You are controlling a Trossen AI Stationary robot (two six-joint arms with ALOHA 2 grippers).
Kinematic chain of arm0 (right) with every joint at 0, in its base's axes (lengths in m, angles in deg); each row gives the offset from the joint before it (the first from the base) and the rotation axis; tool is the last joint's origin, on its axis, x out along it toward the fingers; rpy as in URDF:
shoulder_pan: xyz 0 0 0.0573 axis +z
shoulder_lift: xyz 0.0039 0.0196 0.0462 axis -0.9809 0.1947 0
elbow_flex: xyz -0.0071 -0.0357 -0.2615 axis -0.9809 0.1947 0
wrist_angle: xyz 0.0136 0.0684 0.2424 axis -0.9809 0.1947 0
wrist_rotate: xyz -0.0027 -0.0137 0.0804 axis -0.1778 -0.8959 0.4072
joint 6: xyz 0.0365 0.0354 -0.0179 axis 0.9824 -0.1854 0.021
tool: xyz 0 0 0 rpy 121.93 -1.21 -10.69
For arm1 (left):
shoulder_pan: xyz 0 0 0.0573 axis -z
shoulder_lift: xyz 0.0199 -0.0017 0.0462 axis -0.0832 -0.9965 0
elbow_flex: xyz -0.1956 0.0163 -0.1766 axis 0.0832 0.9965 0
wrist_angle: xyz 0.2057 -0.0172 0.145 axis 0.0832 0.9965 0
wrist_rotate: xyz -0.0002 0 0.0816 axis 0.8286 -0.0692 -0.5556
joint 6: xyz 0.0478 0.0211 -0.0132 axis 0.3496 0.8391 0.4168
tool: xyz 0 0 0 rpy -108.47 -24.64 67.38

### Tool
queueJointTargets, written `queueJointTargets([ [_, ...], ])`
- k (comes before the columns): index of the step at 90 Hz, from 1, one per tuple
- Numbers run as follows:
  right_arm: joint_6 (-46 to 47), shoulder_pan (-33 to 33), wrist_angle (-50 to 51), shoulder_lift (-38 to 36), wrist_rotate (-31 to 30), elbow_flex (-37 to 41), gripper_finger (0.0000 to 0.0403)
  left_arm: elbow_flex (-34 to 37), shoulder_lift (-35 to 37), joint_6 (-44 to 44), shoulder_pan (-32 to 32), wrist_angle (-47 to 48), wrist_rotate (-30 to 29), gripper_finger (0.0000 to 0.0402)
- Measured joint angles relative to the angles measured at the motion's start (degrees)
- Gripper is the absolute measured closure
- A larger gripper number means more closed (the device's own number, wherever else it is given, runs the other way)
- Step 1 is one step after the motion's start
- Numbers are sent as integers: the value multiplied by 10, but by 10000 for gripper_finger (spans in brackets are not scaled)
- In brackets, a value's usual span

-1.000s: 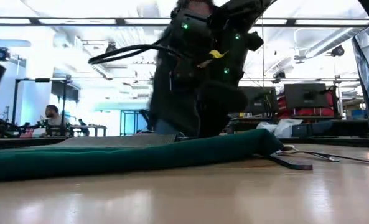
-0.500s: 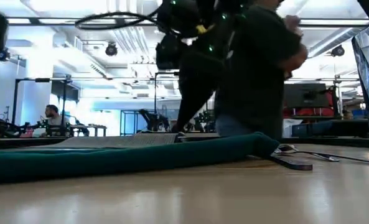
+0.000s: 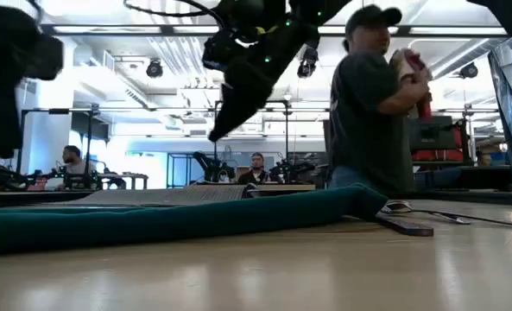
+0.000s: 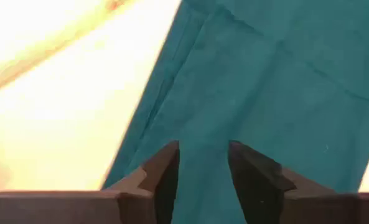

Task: Set table place
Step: Fold the green napkin

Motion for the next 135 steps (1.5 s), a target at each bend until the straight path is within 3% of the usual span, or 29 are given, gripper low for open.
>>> queueJointTargets([
  [10,0,-9,16,0,46,2,210,3,4,42,-36,-10,14,229],
  [25,-35,-10,123,-1,51,2,209,5,-7,91,-68,-35,14,187],
  [47,-69,-16,213,-5,54,15,223,5,-40,116,-69,-58,19,169],
  [104,-114,-42,177,35,52,36,264,8,-104,126,-15,-66,46,228],
  [135,-120,-42,162,69,22,34,316,5,-99,160,-32,-83,9,266],
])
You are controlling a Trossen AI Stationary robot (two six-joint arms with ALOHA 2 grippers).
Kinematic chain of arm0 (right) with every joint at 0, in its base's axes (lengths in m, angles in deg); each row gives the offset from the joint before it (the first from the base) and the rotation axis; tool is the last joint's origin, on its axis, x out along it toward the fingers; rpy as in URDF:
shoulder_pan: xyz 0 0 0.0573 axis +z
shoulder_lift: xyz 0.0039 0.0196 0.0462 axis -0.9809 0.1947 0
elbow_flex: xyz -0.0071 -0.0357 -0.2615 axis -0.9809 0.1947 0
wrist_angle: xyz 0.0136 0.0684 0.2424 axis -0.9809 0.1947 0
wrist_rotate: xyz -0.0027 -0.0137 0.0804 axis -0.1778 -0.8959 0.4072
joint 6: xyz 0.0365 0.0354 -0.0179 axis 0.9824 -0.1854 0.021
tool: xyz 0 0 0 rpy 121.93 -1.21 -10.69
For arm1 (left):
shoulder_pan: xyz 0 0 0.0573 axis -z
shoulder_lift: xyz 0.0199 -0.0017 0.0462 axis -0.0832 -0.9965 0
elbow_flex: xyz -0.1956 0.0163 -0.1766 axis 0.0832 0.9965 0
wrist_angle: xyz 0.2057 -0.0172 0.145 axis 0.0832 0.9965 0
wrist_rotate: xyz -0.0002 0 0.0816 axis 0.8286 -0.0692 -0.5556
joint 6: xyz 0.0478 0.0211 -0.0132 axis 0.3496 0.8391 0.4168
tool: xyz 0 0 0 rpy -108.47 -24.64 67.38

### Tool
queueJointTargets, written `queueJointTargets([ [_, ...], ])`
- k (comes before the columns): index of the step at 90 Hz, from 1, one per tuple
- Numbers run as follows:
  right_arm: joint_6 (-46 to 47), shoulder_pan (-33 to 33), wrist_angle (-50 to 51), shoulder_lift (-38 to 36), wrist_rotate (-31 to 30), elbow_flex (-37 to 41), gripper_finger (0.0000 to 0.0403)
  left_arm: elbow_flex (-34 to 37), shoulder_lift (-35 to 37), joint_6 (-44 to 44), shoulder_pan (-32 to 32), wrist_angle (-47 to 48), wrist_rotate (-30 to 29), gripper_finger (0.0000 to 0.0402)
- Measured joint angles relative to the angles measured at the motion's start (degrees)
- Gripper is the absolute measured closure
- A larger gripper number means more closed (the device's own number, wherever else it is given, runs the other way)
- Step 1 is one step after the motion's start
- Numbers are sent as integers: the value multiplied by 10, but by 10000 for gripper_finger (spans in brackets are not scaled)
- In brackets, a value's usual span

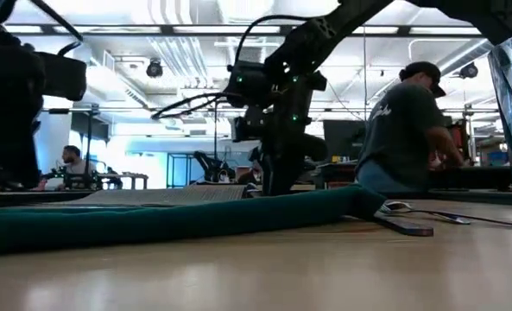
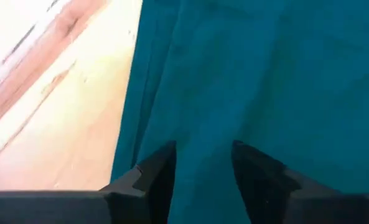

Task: Set table place
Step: Fold the green napkin

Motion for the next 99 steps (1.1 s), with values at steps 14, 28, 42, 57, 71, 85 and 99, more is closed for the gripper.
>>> queueJointTargets([
  [14,1,1,11,-12,-3,2,375,-1,1,44,-24,-31,-7,281],
  [28,38,0,16,-31,-5,2,394,-1,0,78,-45,-46,-16,288],
  [42,55,1,13,-29,-4,6,353,0,-1,113,-62,-59,-57,288],
  [57,52,1,5,-16,-3,9,284,0,-9,167,-103,-95,-86,288],
  [71,41,0,-1,-14,-4,9,235,4,-33,220,-180,-129,-87,288],
  [85,44,0,0,-16,-3,9,219,11,-69,240,-260,-178,-20,288],
  [99,38,-1,3,-16,-4,9,217,20,-128,311,-277,-261,50,289],
])
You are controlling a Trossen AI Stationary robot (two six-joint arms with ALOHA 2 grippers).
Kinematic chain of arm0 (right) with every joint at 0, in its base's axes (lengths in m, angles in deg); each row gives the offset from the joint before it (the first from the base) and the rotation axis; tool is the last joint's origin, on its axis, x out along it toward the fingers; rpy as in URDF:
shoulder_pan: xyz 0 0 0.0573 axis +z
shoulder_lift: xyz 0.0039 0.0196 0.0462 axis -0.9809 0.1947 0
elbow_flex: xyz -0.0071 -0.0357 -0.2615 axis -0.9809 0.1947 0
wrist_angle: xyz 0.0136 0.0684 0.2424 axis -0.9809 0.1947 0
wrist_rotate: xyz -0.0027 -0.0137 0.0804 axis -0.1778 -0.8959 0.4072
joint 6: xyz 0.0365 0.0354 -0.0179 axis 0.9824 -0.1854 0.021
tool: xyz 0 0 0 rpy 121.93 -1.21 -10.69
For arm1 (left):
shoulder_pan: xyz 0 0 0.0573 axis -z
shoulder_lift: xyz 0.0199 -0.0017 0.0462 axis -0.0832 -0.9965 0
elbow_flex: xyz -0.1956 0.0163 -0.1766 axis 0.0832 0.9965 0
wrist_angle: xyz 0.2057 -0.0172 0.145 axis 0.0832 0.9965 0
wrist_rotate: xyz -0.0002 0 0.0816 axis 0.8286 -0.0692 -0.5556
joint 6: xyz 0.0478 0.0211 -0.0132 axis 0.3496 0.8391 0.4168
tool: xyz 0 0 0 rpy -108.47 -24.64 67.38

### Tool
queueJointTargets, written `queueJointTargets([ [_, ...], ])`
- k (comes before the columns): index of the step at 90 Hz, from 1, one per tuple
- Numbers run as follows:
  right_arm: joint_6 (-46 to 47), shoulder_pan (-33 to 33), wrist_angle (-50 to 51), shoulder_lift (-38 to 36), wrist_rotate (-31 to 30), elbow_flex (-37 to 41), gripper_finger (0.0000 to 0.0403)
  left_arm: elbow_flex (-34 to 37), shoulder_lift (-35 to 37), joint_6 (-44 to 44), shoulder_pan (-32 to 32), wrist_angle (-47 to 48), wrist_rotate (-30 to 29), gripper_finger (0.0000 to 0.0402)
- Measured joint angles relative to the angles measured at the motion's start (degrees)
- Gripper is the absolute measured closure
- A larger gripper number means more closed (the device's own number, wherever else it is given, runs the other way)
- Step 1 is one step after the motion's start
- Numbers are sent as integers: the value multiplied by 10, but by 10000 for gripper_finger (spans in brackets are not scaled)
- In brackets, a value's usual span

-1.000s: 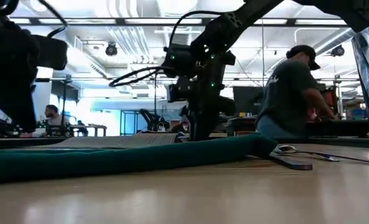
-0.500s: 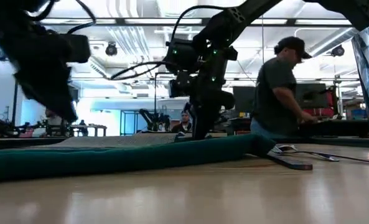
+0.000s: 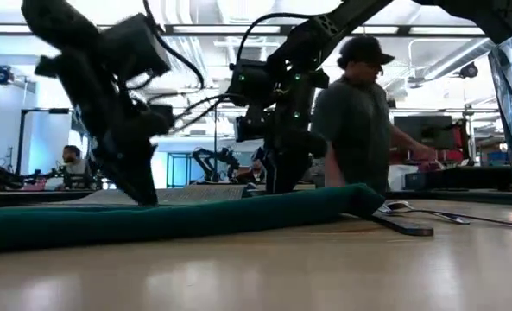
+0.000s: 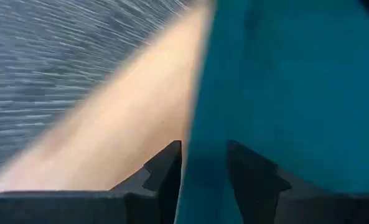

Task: Set table place
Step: Fold the green napkin

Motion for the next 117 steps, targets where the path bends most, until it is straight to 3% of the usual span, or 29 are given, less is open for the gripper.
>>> queueJointTargets([
  [17,-12,-1,26,-2,0,-13,217,-6,-32,8,0,-22,-5,289],
  [46,-47,-9,59,-2,2,-19,236,-2,-7,11,2,-1,-1,289],
  [75,-53,-9,57,1,1,-18,293,-1,-6,11,2,-1,-2,289],
  [98,-62,-9,57,5,2,-18,391,-1,-6,10,2,0,-2,288],
  [117,-64,-8,61,2,-26,-17,401,-1,-6,11,3,-1,-2,288],
])
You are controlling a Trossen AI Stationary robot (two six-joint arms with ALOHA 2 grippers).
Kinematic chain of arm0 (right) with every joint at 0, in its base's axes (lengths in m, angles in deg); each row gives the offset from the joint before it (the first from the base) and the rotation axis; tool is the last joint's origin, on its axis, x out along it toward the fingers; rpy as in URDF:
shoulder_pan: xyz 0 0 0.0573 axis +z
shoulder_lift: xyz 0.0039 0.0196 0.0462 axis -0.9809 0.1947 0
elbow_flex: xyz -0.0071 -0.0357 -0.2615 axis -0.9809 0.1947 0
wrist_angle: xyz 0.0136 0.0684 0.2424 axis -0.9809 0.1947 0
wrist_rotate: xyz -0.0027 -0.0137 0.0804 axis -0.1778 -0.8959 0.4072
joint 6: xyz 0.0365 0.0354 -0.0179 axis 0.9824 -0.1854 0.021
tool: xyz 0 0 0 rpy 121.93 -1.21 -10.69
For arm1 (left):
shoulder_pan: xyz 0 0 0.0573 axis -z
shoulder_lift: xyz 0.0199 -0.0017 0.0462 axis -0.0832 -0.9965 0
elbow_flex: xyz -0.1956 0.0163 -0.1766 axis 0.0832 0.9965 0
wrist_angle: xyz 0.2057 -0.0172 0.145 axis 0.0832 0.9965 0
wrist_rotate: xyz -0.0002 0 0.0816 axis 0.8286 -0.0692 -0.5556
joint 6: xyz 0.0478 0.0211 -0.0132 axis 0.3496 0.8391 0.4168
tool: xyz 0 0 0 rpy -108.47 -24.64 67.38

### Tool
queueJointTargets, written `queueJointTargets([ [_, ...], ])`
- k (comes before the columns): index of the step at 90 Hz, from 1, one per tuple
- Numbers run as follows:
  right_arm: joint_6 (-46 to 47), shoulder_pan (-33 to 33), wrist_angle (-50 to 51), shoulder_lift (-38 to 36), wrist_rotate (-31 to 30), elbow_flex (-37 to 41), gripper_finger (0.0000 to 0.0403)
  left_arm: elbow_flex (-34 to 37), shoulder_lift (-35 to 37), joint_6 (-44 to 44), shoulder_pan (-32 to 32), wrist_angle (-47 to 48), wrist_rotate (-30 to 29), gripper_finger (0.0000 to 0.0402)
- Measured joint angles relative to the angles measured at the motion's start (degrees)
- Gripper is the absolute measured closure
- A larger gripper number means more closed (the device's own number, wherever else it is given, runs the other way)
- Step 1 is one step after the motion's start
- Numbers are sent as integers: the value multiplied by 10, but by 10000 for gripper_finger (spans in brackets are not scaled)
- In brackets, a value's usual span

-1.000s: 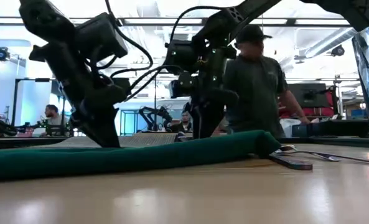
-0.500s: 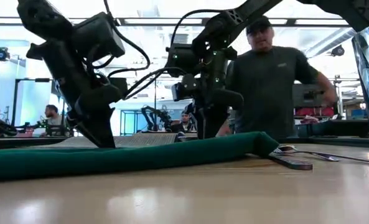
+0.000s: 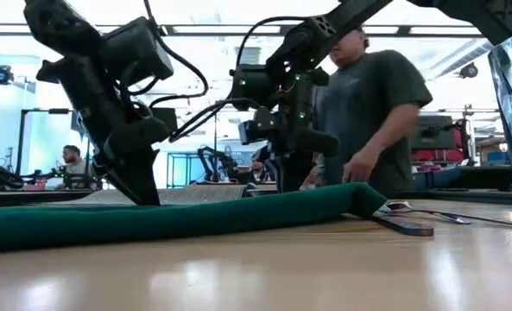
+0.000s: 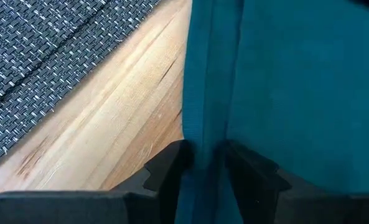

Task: Set table place
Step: Fold the green napkin

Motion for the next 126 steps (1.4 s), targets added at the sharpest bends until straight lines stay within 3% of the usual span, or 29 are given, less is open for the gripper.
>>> queueJointTargets([
  [26,-4,0,-9,-45,-21,-12,402,0,0,0,0,0,0,288],
  [52,7,-1,-76,-20,-92,-12,403,0,0,0,3,0,-1,288],
  [73,33,-1,-69,-16,-94,-12,399,-1,4,0,4,6,2,288],
  [86,53,-2,-64,-17,-107,-16,362,-25,27,-3,5,76,36,288],
  [106,51,-2,-28,-22,-151,-30,264,-73,100,-43,20,180,37,288],
  [113,47,-3,15,-27,-106,-44,239,-71,123,-57,45,177,57,288],
  [126,38,-5,-8,-33,110,-35,215,-48,129,-72,92,156,28,288],
])
